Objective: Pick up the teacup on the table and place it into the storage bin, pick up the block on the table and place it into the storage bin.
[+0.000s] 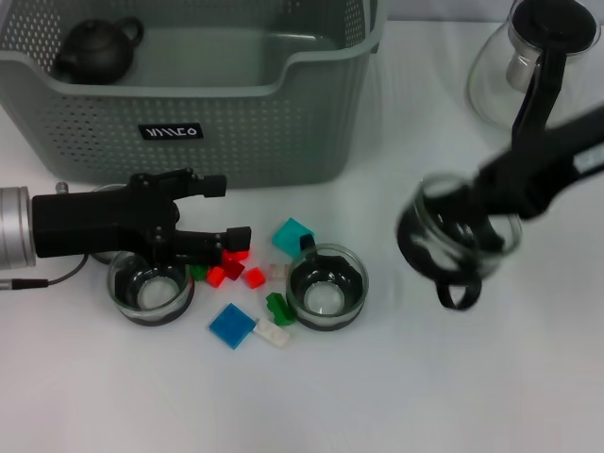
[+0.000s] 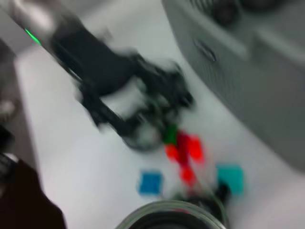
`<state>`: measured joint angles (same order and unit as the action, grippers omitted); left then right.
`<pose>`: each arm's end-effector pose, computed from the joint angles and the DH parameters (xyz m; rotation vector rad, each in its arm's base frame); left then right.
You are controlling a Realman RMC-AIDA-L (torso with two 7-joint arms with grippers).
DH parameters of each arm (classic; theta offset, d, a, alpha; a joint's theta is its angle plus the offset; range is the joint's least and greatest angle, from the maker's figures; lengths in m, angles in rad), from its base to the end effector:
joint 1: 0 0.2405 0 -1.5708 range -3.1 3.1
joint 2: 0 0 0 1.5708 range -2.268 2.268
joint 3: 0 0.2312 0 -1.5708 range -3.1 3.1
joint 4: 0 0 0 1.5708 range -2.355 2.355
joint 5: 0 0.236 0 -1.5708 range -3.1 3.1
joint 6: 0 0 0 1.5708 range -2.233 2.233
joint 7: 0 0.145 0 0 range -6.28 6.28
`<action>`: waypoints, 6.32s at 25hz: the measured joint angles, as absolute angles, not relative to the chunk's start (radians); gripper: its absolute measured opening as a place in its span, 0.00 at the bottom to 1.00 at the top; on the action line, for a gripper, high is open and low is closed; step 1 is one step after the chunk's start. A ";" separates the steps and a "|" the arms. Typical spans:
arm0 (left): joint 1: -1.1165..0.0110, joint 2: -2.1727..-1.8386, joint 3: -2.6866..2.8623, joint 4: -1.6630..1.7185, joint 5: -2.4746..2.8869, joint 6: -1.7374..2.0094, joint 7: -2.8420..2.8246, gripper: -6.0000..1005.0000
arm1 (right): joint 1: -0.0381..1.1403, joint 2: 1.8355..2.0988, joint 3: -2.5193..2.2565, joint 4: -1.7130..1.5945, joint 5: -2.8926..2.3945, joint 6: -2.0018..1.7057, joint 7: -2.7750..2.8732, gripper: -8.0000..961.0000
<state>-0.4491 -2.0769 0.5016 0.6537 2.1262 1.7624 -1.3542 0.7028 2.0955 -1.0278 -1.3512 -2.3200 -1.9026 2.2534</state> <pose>-0.2887 0.2927 0.0267 -2.7413 -0.7381 -0.8061 0.1153 0.3496 0.0573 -3.0122 0.7557 -0.1044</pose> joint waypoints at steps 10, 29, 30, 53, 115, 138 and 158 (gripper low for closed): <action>-0.448 -2.078 0.500 0.651 2.126 1.758 -1.353 0.94 | 0.924 2.095 -0.860 -1.272 -2.105 -1.797 2.265 0.08; -0.457 -2.080 0.500 0.645 2.115 1.759 -1.351 0.94 | 1.253 2.107 -1.317 -0.528 -2.204 -0.628 2.176 0.08; -0.457 -2.080 0.500 0.646 2.115 1.760 -1.351 0.94 | 1.257 2.109 -1.343 -0.509 -2.203 -0.593 2.178 0.08; -0.456 -2.085 0.500 0.644 2.115 1.756 -1.347 0.94 | 1.253 2.112 -1.463 -0.427 -2.200 -0.537 2.178 0.08; -0.424 -2.055 0.472 0.752 2.192 1.860 -1.355 0.94 | 0.676 2.102 -1.478 -1.316 -2.160 -1.656 1.894 0.84; -0.409 -2.060 0.409 0.747 2.186 1.853 -1.370 0.94 | 0.813 2.111 -1.926 -1.154 -2.327 -1.380 2.007 0.84; -0.414 -2.059 0.410 0.724 2.188 1.825 -1.361 0.94 | 0.839 2.111 -1.971 -1.107 -2.316 -1.366 2.075 0.64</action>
